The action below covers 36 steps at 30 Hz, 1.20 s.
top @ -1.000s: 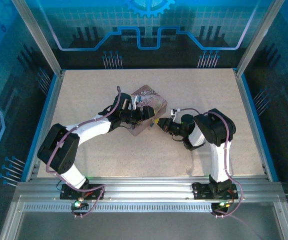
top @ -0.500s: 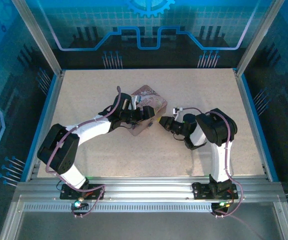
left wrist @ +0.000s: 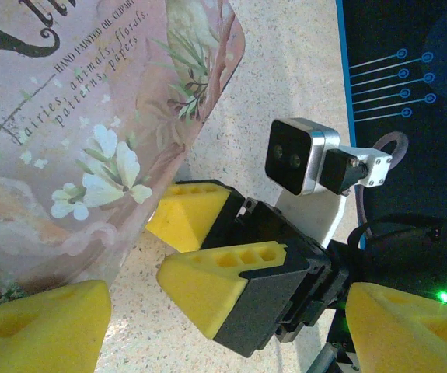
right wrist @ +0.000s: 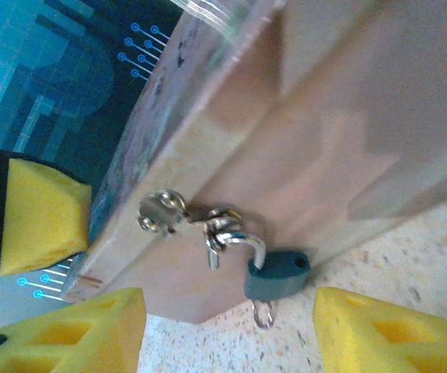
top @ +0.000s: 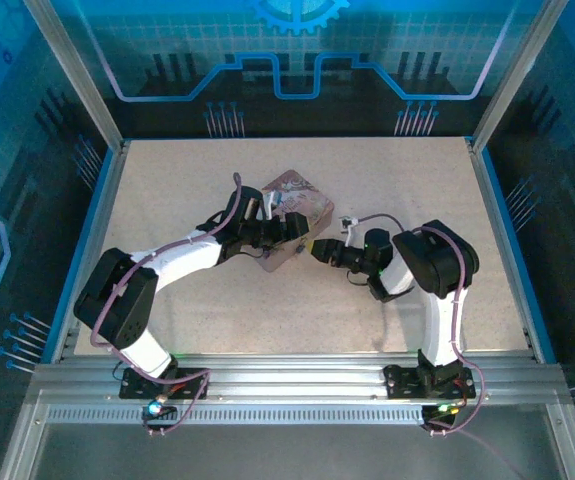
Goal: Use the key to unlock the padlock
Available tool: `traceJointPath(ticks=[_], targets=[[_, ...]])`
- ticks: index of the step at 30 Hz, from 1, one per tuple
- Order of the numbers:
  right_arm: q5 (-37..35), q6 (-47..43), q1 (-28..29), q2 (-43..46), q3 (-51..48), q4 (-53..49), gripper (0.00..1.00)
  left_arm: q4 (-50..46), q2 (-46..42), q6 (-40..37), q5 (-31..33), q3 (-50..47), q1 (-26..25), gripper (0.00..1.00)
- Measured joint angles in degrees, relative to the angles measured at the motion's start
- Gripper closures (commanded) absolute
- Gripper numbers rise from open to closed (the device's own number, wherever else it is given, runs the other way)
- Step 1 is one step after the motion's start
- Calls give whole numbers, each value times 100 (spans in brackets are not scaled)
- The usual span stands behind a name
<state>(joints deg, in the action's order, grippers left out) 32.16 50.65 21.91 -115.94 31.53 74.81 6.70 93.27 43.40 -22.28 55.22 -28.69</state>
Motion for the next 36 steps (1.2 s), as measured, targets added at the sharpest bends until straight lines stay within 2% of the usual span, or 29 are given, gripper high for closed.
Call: traceJointPath(ticks=[17, 31, 36], targets=[[129, -275, 103, -240, 599, -352, 39, -17, -2, 0, 20, 0, 0, 20], [317, -280, 258, -328, 610, -236, 46, -17, -2, 4, 39, 0, 2, 20], [330, -313, 258, -332, 608, -234, 54, -17, -2, 4, 39, 0, 2, 20]])
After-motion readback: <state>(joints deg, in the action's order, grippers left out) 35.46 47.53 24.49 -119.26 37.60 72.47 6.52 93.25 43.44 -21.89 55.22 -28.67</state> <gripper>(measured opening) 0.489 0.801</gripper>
